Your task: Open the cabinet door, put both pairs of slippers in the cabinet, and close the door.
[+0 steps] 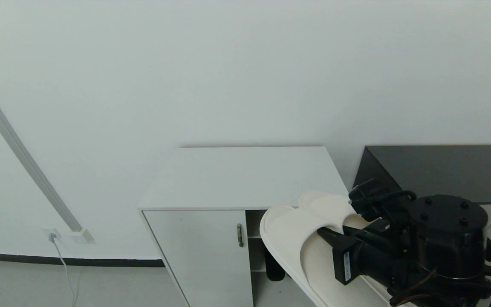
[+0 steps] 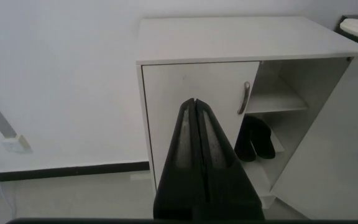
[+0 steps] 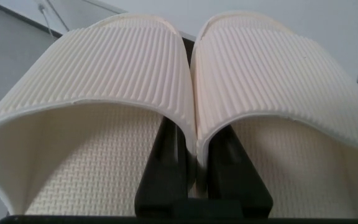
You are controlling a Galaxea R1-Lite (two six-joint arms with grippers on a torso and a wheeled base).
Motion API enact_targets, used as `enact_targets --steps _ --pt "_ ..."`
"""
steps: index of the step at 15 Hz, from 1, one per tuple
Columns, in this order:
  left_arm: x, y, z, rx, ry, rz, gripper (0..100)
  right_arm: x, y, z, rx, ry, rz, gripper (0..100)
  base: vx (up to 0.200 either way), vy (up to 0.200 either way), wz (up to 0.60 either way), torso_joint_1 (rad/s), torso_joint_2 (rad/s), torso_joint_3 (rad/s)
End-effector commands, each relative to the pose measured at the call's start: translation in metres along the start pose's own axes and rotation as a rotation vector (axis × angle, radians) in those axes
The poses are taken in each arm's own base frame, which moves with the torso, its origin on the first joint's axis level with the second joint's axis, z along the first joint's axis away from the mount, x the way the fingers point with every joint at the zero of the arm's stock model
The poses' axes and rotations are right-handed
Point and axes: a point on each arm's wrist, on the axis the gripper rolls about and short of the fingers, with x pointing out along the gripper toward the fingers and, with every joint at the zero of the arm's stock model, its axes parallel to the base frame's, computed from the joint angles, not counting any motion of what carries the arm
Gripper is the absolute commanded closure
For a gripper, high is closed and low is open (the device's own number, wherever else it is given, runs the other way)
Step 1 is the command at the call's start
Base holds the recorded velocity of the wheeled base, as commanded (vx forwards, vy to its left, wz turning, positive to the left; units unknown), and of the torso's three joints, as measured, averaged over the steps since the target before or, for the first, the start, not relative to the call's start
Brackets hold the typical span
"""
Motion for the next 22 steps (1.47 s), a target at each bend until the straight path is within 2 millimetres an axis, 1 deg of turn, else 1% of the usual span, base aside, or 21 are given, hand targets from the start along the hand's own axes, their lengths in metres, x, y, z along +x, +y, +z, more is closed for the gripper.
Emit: enact_targets --steps 1,4,6,8,18,22 --pt "0.0001 0.0000 0.0000 0.001 0.001 0.000 100 0.0006 0.0003 -0.0011 -0.001 0.004 0.001 100 0.000 0.000 0.00 0.000 0.00 0.000" --pt "0.0001 0.0000 0.0000 0.001 0.001 0.000 100 0.0001 0.0013 -0.0017 -0.003 0.006 0.003 100 0.000 0.000 0.00 0.000 0.00 0.000" --pt "0.0001 0.0000 -0.0001 0.001 0.003 0.000 100 0.0004 0.0021 -0.0059 -0.010 0.020 0.006 100 0.000 0.000 0.00 0.000 0.00 0.000" --pt "0.0001 0.0000 0.0000 0.001 0.001 0.000 100 0.0004 0.0021 -0.0059 -0.010 0.020 0.006 100 0.000 0.000 0.00 -0.095 0.18 0.102" --pt "0.0001 0.0000 0.0000 -0.001 0.001 0.000 100 0.0018 0.0022 -0.0083 -0.014 0.031 0.004 100 0.000 0.000 0.00 -0.161 0.36 0.203" --pt "0.0001 0.0000 0.0000 -0.001 0.001 0.000 100 0.0011 0.0030 -0.0097 -0.016 0.035 0.008 100 0.000 0.000 0.00 -0.221 0.52 0.306"
